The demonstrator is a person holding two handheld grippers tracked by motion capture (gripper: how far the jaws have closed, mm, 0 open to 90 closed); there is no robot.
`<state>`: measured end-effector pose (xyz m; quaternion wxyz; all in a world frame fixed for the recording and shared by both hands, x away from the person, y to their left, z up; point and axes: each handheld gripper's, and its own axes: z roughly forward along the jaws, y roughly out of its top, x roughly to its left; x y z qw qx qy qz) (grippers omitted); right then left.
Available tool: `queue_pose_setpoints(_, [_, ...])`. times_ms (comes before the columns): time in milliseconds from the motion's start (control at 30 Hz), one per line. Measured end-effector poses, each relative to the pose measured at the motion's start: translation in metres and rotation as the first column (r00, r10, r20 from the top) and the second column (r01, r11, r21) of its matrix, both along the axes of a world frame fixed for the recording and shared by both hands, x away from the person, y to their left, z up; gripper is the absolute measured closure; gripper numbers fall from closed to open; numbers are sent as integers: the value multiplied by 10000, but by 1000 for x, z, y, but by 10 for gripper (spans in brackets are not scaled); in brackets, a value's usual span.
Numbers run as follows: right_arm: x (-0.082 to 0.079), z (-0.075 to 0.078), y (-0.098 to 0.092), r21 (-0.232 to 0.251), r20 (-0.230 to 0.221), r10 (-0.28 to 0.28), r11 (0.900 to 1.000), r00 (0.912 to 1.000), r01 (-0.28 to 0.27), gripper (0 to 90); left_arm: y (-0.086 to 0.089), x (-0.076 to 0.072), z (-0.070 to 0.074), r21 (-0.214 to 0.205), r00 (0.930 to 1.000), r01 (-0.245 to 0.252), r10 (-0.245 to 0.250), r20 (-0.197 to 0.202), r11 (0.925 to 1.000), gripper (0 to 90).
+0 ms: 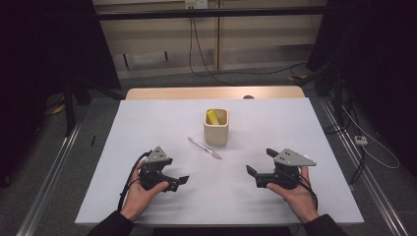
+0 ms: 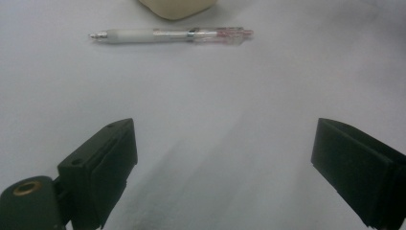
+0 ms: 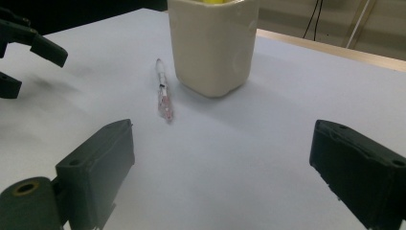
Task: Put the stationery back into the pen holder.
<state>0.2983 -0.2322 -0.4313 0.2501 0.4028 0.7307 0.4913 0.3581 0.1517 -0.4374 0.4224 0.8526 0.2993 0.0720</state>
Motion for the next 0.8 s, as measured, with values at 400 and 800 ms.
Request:
queue_pose_setpoints(400, [-17, -4, -9, -41, -58, -100, 9999, 9999, 100, 78, -17, 13, 5, 165, 9993, 269, -273, 257, 9995, 127])
queue_pose_setpoints(800, [-17, -8, -5, -211, -141, 22, 9998, 9999, -25, 78, -28, 28, 10, -89, 9996, -94, 97, 271, 9999, 293])
